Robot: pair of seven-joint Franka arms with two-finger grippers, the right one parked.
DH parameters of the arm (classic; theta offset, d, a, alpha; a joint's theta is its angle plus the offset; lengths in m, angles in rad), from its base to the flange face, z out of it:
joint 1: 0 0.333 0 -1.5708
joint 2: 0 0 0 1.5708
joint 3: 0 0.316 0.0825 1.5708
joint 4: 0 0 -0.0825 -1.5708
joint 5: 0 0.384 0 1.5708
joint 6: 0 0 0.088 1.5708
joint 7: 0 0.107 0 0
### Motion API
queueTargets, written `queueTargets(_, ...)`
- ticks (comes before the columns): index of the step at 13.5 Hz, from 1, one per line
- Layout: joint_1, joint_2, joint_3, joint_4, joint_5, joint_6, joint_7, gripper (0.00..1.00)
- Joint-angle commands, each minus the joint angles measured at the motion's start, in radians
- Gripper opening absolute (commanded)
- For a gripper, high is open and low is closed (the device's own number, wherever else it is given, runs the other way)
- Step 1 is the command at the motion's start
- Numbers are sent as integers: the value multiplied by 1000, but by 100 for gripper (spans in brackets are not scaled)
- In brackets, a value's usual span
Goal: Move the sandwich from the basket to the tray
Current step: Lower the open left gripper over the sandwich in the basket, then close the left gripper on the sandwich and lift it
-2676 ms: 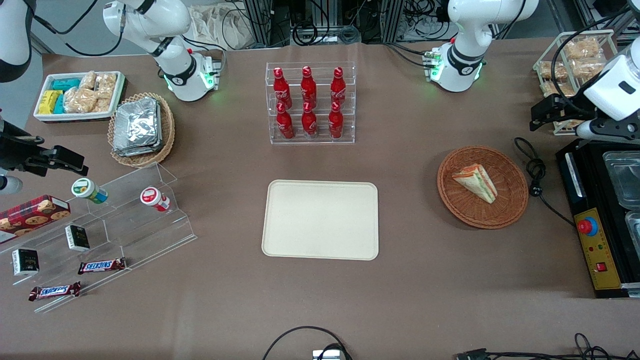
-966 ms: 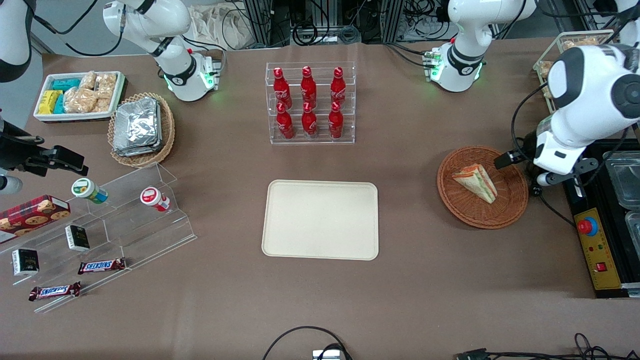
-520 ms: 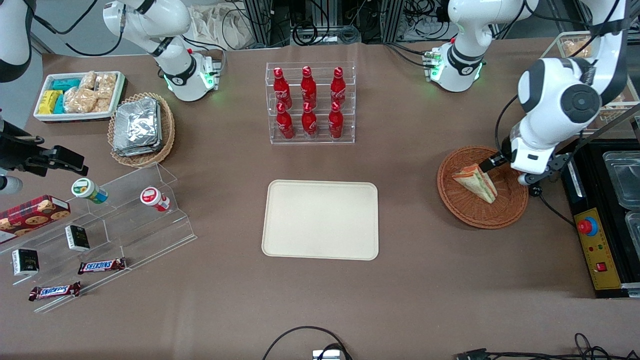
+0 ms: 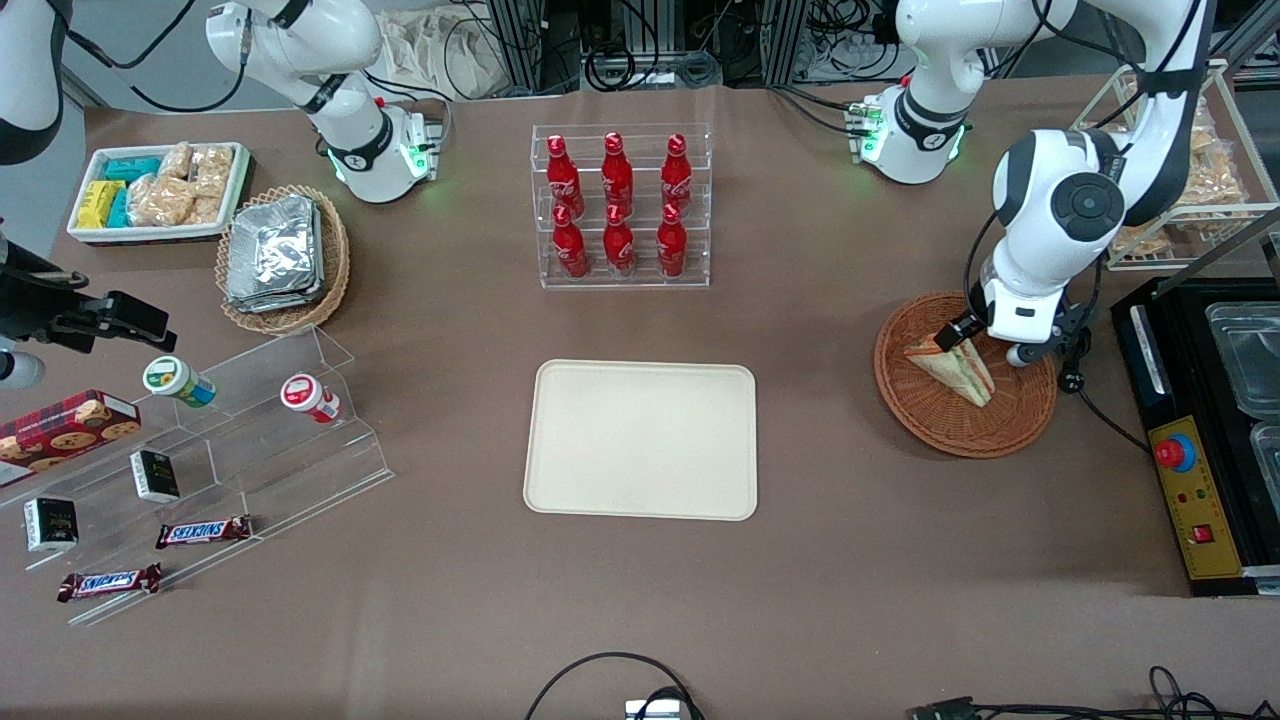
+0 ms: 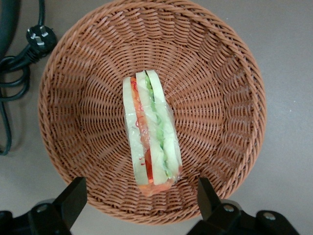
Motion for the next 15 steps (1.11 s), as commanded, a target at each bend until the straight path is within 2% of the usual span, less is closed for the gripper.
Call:
queueTargets(1,5,37,-1,-21,27,74,-81,100)
queueTargets(7,7,124,0,-24,53,175,-149,100)
queueTargets(9,8,141,3,-25,93,189,-152,100)
queueTargets(11,8,155,6,-25,104,203,-172,87)
queueTargets(14,10,166,8,-25,111,210,-173,46)
queueTargets(15,10,170,8,-24,119,210,-173,37)
